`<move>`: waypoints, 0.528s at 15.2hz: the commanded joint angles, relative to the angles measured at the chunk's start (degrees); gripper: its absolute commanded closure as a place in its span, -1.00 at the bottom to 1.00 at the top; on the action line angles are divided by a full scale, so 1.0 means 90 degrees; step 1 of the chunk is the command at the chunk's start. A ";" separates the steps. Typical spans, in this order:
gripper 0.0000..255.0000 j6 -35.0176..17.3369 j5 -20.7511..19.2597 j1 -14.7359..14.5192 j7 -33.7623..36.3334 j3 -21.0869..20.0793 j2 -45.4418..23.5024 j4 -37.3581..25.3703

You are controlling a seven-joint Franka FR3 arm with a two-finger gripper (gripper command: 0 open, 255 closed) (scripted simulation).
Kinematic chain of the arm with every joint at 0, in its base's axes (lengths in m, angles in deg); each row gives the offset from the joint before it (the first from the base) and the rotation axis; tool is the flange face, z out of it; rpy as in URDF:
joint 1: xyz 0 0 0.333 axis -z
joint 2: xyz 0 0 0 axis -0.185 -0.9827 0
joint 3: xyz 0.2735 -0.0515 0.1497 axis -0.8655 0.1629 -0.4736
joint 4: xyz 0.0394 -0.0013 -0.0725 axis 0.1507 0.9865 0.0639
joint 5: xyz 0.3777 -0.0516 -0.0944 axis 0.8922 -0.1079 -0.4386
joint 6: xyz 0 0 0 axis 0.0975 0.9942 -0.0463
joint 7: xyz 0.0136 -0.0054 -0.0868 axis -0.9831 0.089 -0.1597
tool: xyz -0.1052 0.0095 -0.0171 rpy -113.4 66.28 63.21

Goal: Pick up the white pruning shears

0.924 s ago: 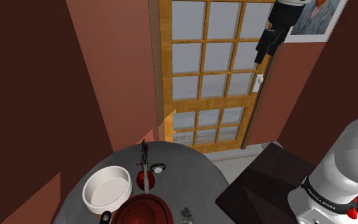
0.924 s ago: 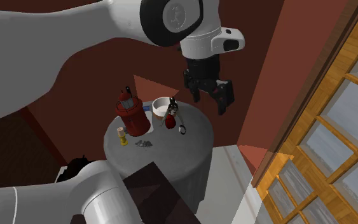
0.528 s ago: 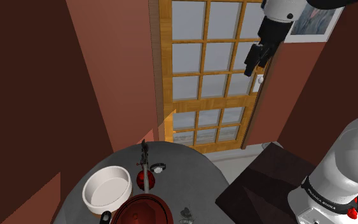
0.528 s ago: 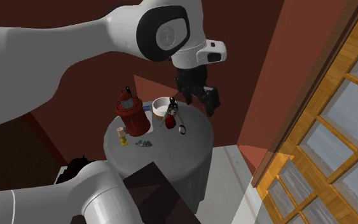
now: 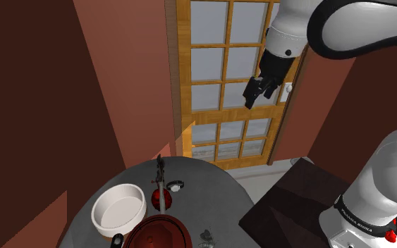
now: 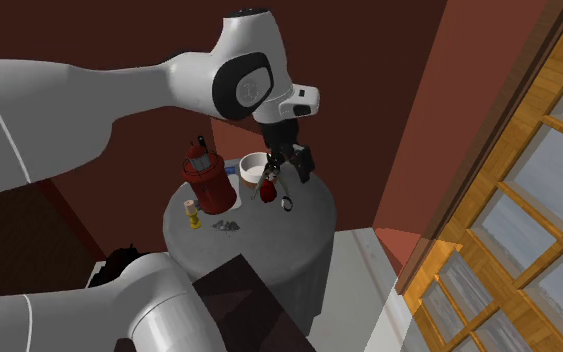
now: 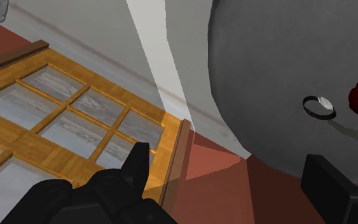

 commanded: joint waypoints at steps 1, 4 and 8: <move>-1.00 -0.0388 0.0116 -0.0021 0.0325 -0.0271 -0.0165 0.0146; -1.00 -0.0946 0.0248 -0.0024 0.0851 -0.0741 -0.0529 0.0235; -1.00 -0.1695 0.0293 0.0087 0.1603 -0.1427 -0.1162 0.0207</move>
